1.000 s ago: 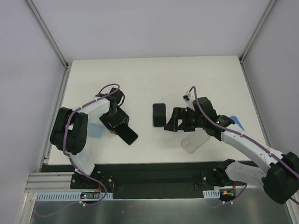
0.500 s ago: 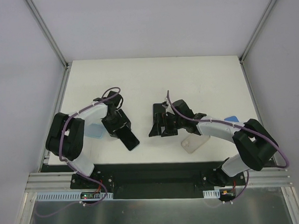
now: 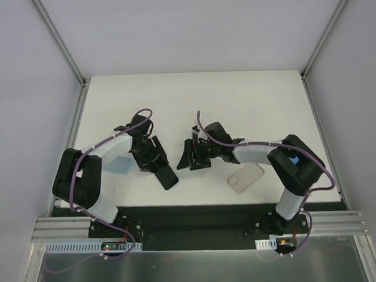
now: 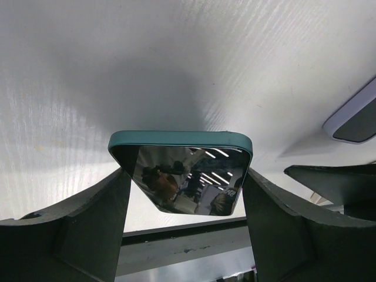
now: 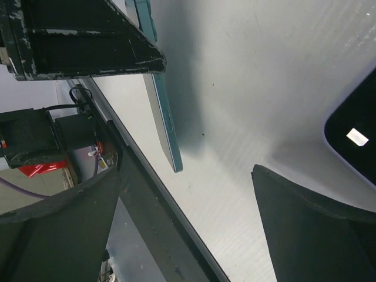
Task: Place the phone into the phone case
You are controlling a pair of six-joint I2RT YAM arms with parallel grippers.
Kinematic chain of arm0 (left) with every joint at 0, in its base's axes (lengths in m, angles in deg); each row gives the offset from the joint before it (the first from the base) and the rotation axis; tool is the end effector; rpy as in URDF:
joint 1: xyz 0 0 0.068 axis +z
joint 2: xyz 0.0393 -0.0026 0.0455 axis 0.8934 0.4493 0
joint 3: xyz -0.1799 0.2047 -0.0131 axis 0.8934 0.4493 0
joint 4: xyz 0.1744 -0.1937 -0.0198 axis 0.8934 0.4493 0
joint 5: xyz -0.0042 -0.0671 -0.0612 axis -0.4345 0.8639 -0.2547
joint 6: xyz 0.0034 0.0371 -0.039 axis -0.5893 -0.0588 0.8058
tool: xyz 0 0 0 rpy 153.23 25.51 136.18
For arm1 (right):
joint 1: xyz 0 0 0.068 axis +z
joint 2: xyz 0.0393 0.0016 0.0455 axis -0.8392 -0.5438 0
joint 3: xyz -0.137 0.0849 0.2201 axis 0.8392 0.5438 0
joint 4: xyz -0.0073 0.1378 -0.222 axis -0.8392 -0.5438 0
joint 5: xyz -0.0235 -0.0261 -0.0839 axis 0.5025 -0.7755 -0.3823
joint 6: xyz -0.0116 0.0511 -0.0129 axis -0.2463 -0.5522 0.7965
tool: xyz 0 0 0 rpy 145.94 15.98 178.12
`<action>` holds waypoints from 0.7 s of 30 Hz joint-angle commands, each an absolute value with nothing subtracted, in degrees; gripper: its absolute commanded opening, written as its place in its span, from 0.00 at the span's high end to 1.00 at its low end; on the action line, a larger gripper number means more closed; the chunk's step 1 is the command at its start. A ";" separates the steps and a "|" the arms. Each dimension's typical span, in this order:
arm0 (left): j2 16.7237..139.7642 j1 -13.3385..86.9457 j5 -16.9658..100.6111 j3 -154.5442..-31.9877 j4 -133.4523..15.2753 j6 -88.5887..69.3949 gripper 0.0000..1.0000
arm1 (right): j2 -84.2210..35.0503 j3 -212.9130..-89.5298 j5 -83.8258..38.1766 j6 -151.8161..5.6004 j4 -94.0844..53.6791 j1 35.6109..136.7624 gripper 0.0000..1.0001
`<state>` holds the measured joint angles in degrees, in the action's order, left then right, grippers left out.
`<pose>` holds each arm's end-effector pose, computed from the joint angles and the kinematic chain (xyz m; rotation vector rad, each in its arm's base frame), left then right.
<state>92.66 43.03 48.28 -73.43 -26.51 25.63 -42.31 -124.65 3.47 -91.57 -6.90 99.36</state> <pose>0.2696 -0.1091 0.1755 -0.5940 2.8364 -0.6235 0.2434 0.2483 0.1638 -0.7105 2.3014 1.2638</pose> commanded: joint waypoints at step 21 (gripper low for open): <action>82.65 42.65 57.12 -71.02 -32.29 19.43 0.13 | -49.24 -122.43 9.52 -102.32 18.97 102.85 0.96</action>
<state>89.14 43.05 54.40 -70.96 -32.21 21.46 -51.97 -123.99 9.96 -99.00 11.72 103.47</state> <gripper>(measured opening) 0.811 0.105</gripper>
